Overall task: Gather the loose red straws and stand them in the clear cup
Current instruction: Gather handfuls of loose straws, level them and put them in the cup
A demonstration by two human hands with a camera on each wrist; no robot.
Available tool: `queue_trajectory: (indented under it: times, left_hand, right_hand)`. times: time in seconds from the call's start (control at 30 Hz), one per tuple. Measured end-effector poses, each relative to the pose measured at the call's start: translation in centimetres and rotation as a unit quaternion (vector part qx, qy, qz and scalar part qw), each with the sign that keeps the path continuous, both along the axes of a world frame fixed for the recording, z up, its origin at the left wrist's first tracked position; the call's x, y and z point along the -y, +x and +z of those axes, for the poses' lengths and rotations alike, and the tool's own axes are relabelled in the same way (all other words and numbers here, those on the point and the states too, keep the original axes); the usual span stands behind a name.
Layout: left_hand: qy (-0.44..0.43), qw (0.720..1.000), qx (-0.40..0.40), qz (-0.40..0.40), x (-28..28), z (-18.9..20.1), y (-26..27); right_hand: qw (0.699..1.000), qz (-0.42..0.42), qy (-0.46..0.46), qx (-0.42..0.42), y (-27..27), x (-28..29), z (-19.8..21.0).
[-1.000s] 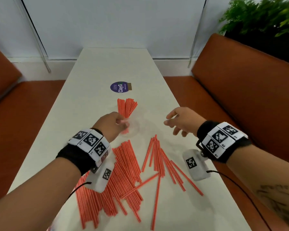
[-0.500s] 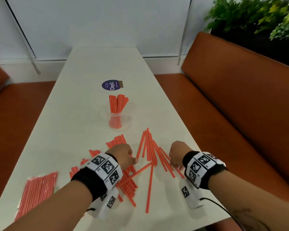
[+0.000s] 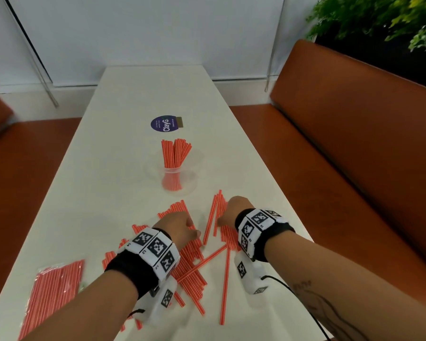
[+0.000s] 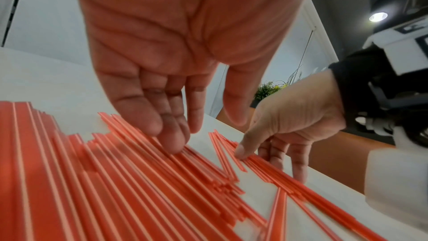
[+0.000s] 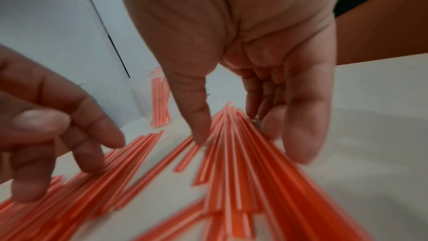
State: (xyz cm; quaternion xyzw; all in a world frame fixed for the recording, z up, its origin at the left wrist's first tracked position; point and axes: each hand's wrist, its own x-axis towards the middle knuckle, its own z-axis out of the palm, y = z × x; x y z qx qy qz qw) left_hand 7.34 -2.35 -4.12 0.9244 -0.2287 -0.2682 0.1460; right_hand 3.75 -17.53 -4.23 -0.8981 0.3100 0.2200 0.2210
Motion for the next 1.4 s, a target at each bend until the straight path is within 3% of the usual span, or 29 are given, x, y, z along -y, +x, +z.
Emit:
queue_trajectory:
  times: [0.2,0.47,0.63,0.83,1.13,1.4]
  left_hand:
    - [-0.006,1.0,0.002,0.007,0.0,-0.1,-0.1]
    - [-0.005,1.0,0.015,0.002,-0.1,0.2,-0.1]
    - [-0.023,0.999,0.015,0.023,0.0,-0.1,0.0]
    - [-0.039,0.999,0.014,0.033,-0.3,0.1,0.6]
    - [0.056,0.991,0.039,0.114,0.7,-0.1,3.7]
    - [0.191,0.978,0.078,-0.033,2.3,-1.0,3.4]
  right_hand:
    - [0.996,0.043,-0.046,-0.07,1.1,-1.6,-1.2]
    - [0.997,0.034,-0.054,-0.042,0.9,-2.3,-1.7]
    - [0.997,-0.058,-0.022,0.055,-0.1,-2.3,-1.9]
    - [0.98,-0.118,0.092,0.131,-0.8,-0.1,-1.2]
    - [0.963,-0.103,0.159,0.194,-0.6,-0.7,-0.2]
    - [0.952,-0.086,0.188,0.226,-0.5,-2.0,-0.4]
